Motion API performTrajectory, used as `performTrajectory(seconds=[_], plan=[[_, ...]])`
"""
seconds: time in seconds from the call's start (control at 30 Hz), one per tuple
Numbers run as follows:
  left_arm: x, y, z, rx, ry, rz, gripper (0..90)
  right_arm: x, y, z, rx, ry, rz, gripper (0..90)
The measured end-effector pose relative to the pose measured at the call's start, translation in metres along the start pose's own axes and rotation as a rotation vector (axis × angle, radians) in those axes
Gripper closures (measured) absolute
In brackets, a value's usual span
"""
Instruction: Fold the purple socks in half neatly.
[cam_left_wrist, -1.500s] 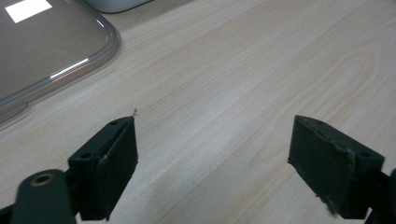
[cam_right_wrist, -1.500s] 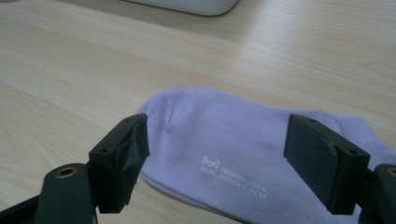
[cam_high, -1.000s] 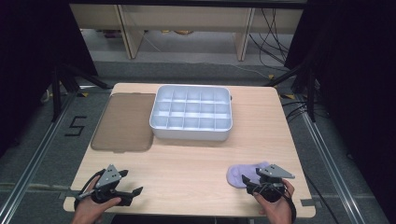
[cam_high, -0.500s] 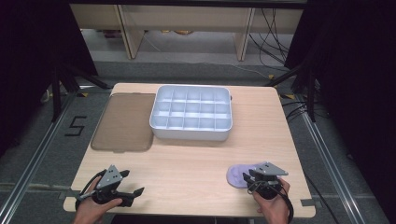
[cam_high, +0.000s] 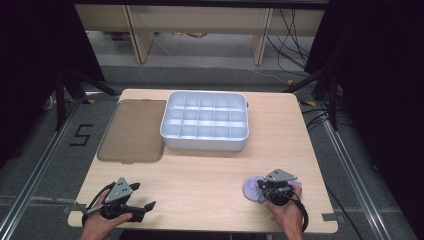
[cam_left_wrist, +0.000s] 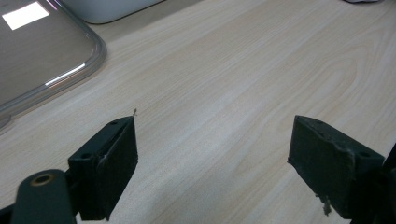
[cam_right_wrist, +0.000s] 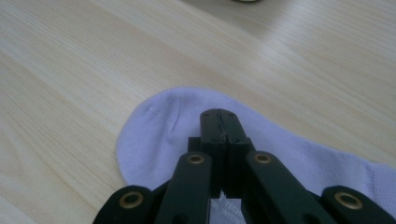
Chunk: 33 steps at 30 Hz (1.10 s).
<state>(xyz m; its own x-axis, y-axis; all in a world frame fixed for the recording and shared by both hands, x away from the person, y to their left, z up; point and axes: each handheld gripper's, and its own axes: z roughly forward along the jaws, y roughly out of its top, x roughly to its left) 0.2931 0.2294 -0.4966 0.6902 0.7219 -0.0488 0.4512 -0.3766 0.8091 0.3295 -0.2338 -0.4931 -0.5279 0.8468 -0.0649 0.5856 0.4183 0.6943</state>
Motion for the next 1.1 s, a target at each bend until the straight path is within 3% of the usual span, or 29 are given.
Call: performTrajectory(seconds=[0.07,0.1,0.13,0.17,0.23,0.27,0.43,0.6,0.7,0.8,0.83,1.07,1.1], plan=[[0.000,-0.001,0.000,0.009,-0.005,-0.018,14.8,0.000,0.001,0.004,0.002,-0.002,-0.017,90.0],[0.002,0.000,-0.001,0.020,-0.002,0.015,14.8,0.001,0.002,0.004,0.014,0.003,-0.020,90.0],[0.002,0.000,-0.002,0.022,0.001,0.015,14.8,0.004,0.003,0.006,0.035,0.010,-0.006,90.0],[0.001,0.000,-0.001,0.000,-0.001,-0.010,14.8,0.005,0.003,0.006,0.041,0.014,-0.001,90.0],[0.001,-0.001,-0.002,0.002,-0.003,-0.013,14.9,0.008,0.002,0.008,0.065,0.020,-0.016,90.0],[0.001,-0.001,-0.002,0.002,-0.003,-0.013,14.9,0.008,0.002,0.009,0.057,0.016,-0.037,90.0],[0.001,-0.001,-0.002,0.003,-0.004,-0.016,14.9,0.013,0.002,0.011,0.070,0.041,-0.046,90.0],[0.001,0.000,-0.001,0.013,-0.003,0.003,15.0,0.037,0.008,0.015,0.074,0.091,-0.070,90.0],[0.000,0.000,-0.001,0.010,-0.008,0.001,15.0,0.043,0.010,0.016,0.068,0.097,-0.090,90.0],[0.002,0.000,-0.001,0.029,-0.012,0.024,15.0,0.054,0.013,0.019,0.070,0.113,-0.081,90.0],[-0.001,-0.001,0.000,0.011,-0.022,-0.006,15.0,0.060,0.017,0.023,0.065,0.124,-0.091,90.0],[-0.002,0.000,-0.001,0.014,-0.027,0.003,15.1,0.085,0.031,0.035,0.066,0.174,-0.104,90.0],[-0.004,0.000,0.001,0.000,-0.030,-0.016,15.3,0.090,0.035,0.039,0.060,0.186,-0.123,90.0]])
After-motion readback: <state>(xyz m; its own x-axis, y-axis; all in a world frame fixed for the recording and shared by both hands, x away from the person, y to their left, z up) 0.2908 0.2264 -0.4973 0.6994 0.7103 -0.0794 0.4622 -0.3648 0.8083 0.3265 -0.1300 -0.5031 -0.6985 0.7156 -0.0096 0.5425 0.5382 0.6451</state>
